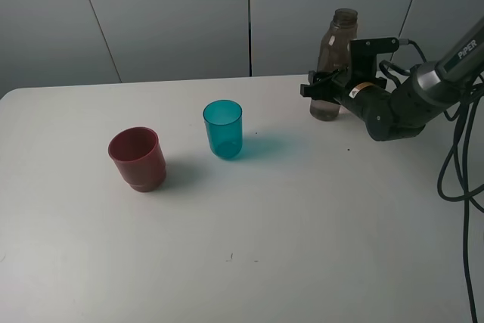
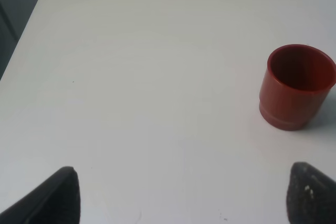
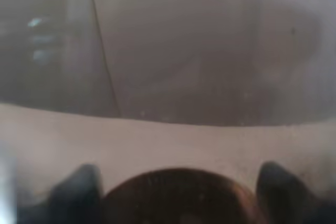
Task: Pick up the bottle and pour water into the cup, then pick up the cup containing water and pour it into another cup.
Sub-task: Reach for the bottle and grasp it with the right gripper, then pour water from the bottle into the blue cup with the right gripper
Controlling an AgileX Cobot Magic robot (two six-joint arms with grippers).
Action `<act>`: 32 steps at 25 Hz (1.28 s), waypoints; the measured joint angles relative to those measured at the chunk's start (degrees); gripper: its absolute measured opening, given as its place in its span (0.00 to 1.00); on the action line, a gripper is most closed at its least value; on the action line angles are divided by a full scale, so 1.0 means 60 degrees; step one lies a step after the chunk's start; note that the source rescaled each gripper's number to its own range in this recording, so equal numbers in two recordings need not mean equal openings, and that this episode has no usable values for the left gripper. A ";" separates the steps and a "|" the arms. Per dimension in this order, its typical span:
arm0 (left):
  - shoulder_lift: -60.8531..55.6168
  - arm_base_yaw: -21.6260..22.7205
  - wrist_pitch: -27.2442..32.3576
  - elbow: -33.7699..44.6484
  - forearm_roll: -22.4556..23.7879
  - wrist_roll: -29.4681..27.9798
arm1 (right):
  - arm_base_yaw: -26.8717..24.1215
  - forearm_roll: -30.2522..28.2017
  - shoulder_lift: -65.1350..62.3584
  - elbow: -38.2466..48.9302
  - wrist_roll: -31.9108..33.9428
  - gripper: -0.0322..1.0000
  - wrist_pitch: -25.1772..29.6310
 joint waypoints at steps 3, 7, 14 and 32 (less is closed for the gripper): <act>0.0000 0.0000 0.0000 0.0000 0.0000 0.0000 | 0.0000 0.0000 0.0000 0.0000 0.0000 0.04 0.0000; 0.0000 0.0000 0.0000 0.0000 0.0000 0.0000 | 0.0000 0.0000 0.0000 0.0000 0.0000 0.04 0.0000; 0.0000 0.0000 0.0000 0.0000 0.0000 0.0000 | 0.0000 -0.0487 -0.0153 0.0000 0.0000 0.04 0.0281; 0.0000 0.0000 0.0000 0.0000 0.0000 0.0000 | 0.0000 -0.3293 -0.1474 -0.0453 -0.1641 0.04 0.1180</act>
